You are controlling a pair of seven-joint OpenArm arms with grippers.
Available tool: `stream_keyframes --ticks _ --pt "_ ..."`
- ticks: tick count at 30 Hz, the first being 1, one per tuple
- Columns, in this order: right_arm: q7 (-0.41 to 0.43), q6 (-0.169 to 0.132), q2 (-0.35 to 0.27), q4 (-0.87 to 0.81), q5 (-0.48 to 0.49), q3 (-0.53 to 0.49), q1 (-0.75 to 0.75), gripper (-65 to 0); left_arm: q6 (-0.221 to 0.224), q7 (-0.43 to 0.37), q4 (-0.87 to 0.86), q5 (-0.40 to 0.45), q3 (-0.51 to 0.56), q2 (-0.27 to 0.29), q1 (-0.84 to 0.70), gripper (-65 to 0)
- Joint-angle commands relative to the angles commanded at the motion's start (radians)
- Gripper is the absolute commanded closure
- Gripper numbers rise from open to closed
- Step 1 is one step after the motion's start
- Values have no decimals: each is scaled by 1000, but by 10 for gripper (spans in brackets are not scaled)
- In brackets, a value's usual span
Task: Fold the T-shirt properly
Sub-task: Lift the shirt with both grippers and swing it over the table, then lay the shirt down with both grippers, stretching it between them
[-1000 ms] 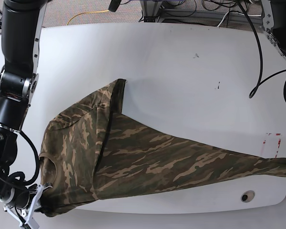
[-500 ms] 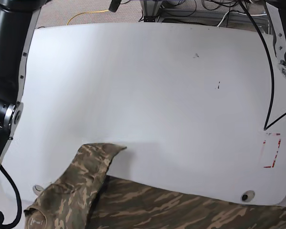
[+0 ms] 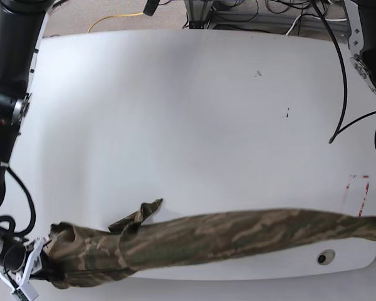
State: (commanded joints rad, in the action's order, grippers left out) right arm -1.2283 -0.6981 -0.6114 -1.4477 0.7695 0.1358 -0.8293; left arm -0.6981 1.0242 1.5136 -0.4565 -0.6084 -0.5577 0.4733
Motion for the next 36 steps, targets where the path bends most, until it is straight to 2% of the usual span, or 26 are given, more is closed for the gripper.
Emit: stream_keyframes --ticks 2,7,13,16,21,26,36 --pt "0 0 14 -40 0 54 112 0 0 -37 -2 2 -5 26 -68 -8" --pt "5 0 68 -112 0 157 361 0 0 -169 -6 6 -3 44 -269 -8" --pt "6 0 120 -199 -2 241 600 0 0 -259 -18 9 -5 77 -448 -8" --pt "6 0 153 -206 -2 267 675 0 0 -284 -75 6 -2 77 -497 -10" --pt "38 0 161 -206 0 296 806 0 0 -359 -173 6 -3 72 -562 -10" --pt "98 0 158 -204 -2 295 876 0 0 -365 -190 6 -5 54 -600 -10" --pt "130 0 161 -204 -3 293 954 0 0 -364 -198 8 -32 44 -641 -11"
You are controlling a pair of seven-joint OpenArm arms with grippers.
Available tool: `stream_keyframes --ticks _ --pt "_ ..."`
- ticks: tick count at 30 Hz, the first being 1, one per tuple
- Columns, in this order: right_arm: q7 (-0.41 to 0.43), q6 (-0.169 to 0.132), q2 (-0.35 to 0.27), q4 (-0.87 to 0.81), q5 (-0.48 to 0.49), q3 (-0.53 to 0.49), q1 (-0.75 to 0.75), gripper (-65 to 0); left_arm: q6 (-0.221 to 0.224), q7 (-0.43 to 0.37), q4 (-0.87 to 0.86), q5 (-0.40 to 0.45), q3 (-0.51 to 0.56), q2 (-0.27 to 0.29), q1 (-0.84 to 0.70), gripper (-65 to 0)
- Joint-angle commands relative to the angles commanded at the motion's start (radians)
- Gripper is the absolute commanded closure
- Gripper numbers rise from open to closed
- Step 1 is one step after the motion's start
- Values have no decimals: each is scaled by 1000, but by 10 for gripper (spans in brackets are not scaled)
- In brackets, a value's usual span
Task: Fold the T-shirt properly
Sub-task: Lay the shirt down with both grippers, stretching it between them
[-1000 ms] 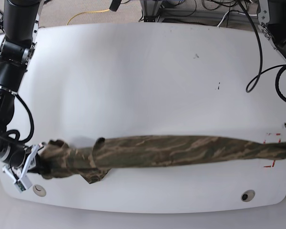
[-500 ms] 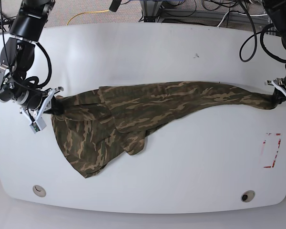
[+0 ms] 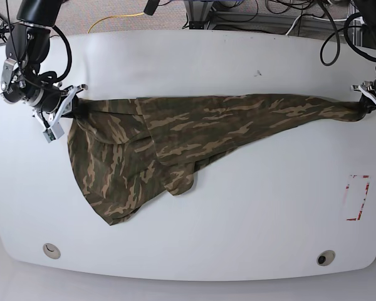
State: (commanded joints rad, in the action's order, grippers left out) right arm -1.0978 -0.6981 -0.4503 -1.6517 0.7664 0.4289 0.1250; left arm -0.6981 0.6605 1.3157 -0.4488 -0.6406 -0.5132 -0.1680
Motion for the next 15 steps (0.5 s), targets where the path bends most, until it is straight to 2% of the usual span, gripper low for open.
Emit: stream_keyframes --ticks 2,5,8,10,12,13,15 --pt "0 0 0 0 2 0 5 0 0 2 0 0 0 0 0 -11" --pt "-5 0 0 -2 2 5 5 -36 0 2 2 0 0 0 0 -10" --pt "-8 0 -8 -3 11 8 15 -182 0 0 2 0 0 -2 0 -10" --pt "-8 0 -9 -40 12 14 26 -341 0 0 2 0 0 -12 0 -10" --pt "-21 0 -2 -104 26 74 55 -474 0 -2 0 0 0 -21 0 -10" --pt "-34 0 6 -126 46 106 61 -520 0 -2 0 0 0 -21 0 -10" --pt "-57 0 34 -147 87 157 60 -569 0 0 0 0 -2 -21 -2 -10"
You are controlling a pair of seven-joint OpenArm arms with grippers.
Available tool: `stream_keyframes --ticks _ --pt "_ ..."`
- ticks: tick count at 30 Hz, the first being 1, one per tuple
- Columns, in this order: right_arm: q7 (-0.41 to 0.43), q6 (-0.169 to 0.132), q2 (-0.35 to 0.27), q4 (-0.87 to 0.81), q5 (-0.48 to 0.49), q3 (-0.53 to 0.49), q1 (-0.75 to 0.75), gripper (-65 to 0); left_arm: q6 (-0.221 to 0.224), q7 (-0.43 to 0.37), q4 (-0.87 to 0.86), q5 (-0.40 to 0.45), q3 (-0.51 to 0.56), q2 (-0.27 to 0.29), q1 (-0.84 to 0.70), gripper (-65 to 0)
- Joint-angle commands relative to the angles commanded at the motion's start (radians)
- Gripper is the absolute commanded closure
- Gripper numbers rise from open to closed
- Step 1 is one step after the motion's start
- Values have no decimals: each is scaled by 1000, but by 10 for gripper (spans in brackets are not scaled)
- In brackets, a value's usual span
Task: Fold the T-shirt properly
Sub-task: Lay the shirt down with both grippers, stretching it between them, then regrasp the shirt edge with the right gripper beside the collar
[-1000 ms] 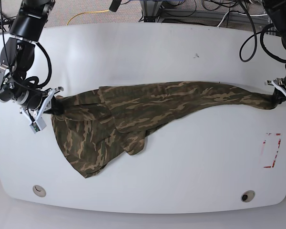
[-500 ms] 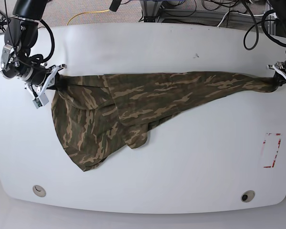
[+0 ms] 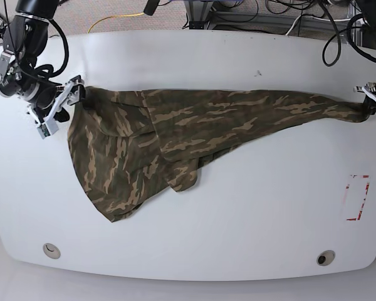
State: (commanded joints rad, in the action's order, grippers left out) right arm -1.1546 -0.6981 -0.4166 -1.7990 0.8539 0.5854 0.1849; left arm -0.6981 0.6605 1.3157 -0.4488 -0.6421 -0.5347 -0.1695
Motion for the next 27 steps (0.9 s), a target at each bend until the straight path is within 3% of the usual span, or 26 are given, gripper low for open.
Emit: stream_keyframes --ticks 5,13,20,27 --pt "-58 0 23 81 11 61 -121 -574 0 -3 6 0 -2 0 -21 -10" --pt "-64 0 0 488 -17 40 -393 -560 0 3 9 0 -41 3 -28 -7" --pt "103 0 -21 715 -242 -80 -559 -523 0 3 9 -2 -44 2 -28 -7" --pt "299 0 -15 954 -358 -144 -623 -523 0 3 11 -3 -44 2 -26 -7"
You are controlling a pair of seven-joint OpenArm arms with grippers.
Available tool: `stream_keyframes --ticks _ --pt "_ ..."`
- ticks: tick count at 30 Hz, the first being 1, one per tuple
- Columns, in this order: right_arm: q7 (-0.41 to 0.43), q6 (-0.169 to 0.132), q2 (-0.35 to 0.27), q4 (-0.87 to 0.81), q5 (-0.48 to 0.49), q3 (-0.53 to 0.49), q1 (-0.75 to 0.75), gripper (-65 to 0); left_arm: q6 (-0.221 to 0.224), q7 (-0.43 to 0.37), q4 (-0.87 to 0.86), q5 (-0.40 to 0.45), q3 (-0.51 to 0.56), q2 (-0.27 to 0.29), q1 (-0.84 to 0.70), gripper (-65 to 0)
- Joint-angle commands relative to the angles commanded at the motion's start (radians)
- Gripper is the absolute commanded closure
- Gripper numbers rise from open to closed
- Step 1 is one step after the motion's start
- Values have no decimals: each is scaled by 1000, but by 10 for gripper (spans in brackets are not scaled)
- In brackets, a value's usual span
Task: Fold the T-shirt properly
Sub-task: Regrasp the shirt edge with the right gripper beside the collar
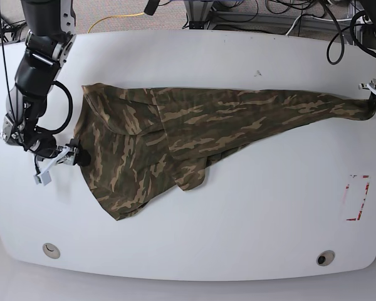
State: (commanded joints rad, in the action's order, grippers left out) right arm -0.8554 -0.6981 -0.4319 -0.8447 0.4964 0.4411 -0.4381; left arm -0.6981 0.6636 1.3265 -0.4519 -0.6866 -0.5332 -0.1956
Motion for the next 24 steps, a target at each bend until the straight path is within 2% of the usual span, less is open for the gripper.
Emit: stream_keyframes --ticks 3,6,14,17,19,21,22,24 --pt "75 0 3 84 -28 0 -14 -523 0 0 0 -3 0 0 0 -7" --pt "92 0 12 132 -44 -2 -25 -523 0 -2 0 -2 0 -2 0 -7" --pt "97 0 137 144 -158 -2 -98 -518 0 0 38 2 2 -2 0 -7" --pt "98 0 166 144 -189 2 -117 -507 0 0 40 2 2 -2 0 -7" --pt "100 0 178 143 -209 2 -127 -438 0 0 40 2 2 -2 2 -7" --pt "100 0 178 143 -215 2 -129 -306 0 0 40 3 2 -2 3 -7" --pt "100 0 178 143 -215 2 -130 -225 0 0 40 3 2 -3 5 -7" --pt "98 0 175 143 -215 2 -143 -14 0 0 38 3 8 -15 6 -7"
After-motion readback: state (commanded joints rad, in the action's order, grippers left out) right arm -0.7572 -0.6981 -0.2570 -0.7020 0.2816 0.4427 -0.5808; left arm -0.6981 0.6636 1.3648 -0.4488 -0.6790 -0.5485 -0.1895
